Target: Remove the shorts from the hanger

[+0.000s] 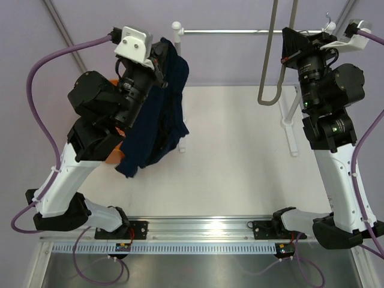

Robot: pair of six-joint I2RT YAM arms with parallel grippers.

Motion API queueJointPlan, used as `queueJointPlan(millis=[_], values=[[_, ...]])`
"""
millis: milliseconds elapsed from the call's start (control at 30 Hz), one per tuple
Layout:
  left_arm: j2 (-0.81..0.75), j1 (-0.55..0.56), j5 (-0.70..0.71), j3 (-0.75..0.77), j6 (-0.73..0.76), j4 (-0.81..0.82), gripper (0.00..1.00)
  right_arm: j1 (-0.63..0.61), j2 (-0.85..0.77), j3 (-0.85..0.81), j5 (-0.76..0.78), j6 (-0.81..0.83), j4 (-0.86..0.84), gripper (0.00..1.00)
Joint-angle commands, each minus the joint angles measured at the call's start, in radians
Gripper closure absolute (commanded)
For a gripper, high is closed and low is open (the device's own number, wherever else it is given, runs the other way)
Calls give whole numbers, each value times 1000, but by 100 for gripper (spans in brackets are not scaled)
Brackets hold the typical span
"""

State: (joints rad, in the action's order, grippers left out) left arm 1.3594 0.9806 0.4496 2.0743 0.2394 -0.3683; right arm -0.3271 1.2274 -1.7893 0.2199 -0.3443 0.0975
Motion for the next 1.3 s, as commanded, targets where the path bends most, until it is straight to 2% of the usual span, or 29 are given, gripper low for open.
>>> queueJointPlan(millis=[0, 67, 200, 267, 367, 433, 600, 733, 833, 967, 1067, 1267], values=[[4, -16, 113, 64, 275, 421, 100, -4, -5, 16, -37, -10, 21, 100], [42, -55, 123, 143, 317, 469, 100, -4, -12, 56, -53, -15, 24, 100], [131, -138, 104, 173, 457, 728, 100, -4, -23, 102, -106, -4, 60, 100], [173, -215, 78, 220, 460, 758, 100, -4, -31, 137, -117, 7, 68, 100], [230, -317, 57, 262, 471, 893, 100, -4, -39, 172, -125, 53, 83, 100], [263, -400, 22, 311, 420, 908, 100, -4, -35, 182, -123, 74, 103, 100], [291, -537, -15, 288, 359, 1023, 100, -4, -46, 196, -134, 106, 131, 100], [280, -664, -14, 279, 177, 991, 100, -4, -57, 224, -140, 113, 143, 100], [279, -735, -11, 277, 130, 1002, 100, -4, -57, 245, -145, 111, 136, 100], [274, -821, -19, 206, -12, 961, 100, -3, -40, 255, -180, 88, 133, 100], [274, -836, -43, 115, -43, 942, 100, -4, -49, 289, -188, 71, 114, 100], [247, -813, -138, -229, -114, 980, 100, -4, -68, 367, -182, 59, 85, 100]])
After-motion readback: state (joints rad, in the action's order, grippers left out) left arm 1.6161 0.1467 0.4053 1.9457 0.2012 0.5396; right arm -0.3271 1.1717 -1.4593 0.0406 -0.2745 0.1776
